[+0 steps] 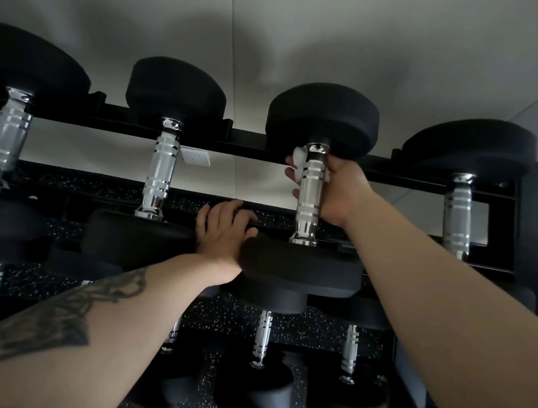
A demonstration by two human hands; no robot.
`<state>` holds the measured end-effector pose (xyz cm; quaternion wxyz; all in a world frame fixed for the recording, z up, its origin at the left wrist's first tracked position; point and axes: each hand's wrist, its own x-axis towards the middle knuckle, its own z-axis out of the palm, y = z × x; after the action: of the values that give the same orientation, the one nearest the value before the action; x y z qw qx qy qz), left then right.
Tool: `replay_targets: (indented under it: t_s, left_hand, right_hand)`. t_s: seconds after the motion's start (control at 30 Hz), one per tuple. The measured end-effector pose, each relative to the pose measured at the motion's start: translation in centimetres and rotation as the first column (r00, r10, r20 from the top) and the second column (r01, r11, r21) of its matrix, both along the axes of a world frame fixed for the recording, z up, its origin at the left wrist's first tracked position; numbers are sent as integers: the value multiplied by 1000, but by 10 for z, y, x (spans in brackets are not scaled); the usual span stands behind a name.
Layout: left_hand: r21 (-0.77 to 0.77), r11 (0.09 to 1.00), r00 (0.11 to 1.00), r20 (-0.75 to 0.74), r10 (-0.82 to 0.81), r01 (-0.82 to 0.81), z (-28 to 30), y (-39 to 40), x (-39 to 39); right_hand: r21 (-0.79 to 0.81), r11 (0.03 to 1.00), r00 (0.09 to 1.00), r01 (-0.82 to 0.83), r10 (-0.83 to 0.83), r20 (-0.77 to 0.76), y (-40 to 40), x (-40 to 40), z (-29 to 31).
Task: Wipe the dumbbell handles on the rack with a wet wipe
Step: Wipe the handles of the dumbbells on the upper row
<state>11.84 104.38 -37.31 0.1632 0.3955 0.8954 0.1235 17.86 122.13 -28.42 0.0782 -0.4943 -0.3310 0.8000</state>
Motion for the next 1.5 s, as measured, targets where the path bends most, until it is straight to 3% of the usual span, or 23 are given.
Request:
replay_targets:
  t_s: [0.1, 0.17, 0.23, 0.3, 0.37, 0.43, 0.5, 0.57, 0.67, 0.7, 0.8, 0.9, 1.0, 1.1, 1.13, 1.2, 1.3, 1.37, 1.43, 1.5]
  left_hand:
    - [13, 1000, 1000, 5, 4, -4, 0, 0, 0]
    - [14, 1000, 1000, 11, 3, -3, 0, 0, 0]
    - [24, 1000, 1000, 9, 3, -3, 0, 0, 0]
    - [29, 1000, 1000, 2, 6, -6, -1, 0, 0]
    - [22, 1000, 1000, 6, 1, -2, -1, -1, 0]
    - [22, 1000, 1000, 18, 0, 0, -2, -1, 0]
    - [28, 1000, 1000, 14, 1, -1, -2, -1, 0]
    - [32, 999, 1000, 2, 4, -4, -3, -1, -1]
    - [21, 1000, 1000, 6, 0, 0, -1, -2, 0]
    - [15, 1000, 1000, 12, -2, 2, 0, -2, 0]
    - [7, 1000, 1000, 18, -9, 9, 1, -1, -1]
    - [3, 1000, 1000, 18, -2, 2, 0, -1, -1]
    - [-1, 1000, 1000, 17, 5, -5, 2, 0, 0]
    - [-6, 1000, 1000, 18, -9, 10, 3, -1, 0]
    - [-6, 1000, 1000, 21, -12, 12, 3, -1, -1]
    - [0, 1000, 1000, 19, -13, 13, 2, -1, -1]
    - [8, 1000, 1000, 8, -5, 5, 2, -1, 0]
    - [-6, 1000, 1000, -1, 4, -4, 2, 0, 0]
    - [-16, 1000, 1000, -1, 12, -12, 2, 0, 0]
    - [-23, 1000, 1000, 10, 14, -14, 2, 0, 0]
  right_hand:
    - [154, 988, 998, -30, 21, 57, -9, 8, -6]
    - [397, 904, 969, -159, 66, 239, -12, 17, -7]
    - [529, 814, 941, -240, 62, 332, -11, 22, -6]
    - [488, 853, 960, -183, 47, 277, -8, 18, -2]
    - [291, 955, 990, -65, 26, 138, -7, 5, 4]
    - [276, 960, 993, -38, 5, 116, -7, -2, 4]
    - [504, 837, 959, -212, 80, 272, -13, 7, 8]
    - [718, 568, 899, -402, 94, 428, -23, 21, 13]
    - [857, 231, 887, -460, 69, 457, -29, 30, 9]
    - [873, 179, 891, -453, 56, 450, -28, 29, 7]
    - [887, 153, 900, -436, 74, 430, -25, 32, 6]
    - [852, 18, 835, -524, 211, 509, -26, 53, 7]
    - [775, 90, 729, -626, 422, 540, -18, 65, 10]
    - [758, 345, 816, -554, 405, 413, -6, 62, 12]
    - [750, 387, 834, -537, 375, 404, -5, 61, 11]
    - [723, 328, 779, -608, 421, 465, -9, 65, 10]
    - [618, 191, 590, -763, 597, 543, -11, 70, 13]
    - [625, 252, 628, -739, 593, 503, -6, 66, 17]
    - [704, 339, 759, -625, 477, 444, -9, 59, 19]
    - [746, 306, 790, -591, 406, 460, -19, 57, 20]
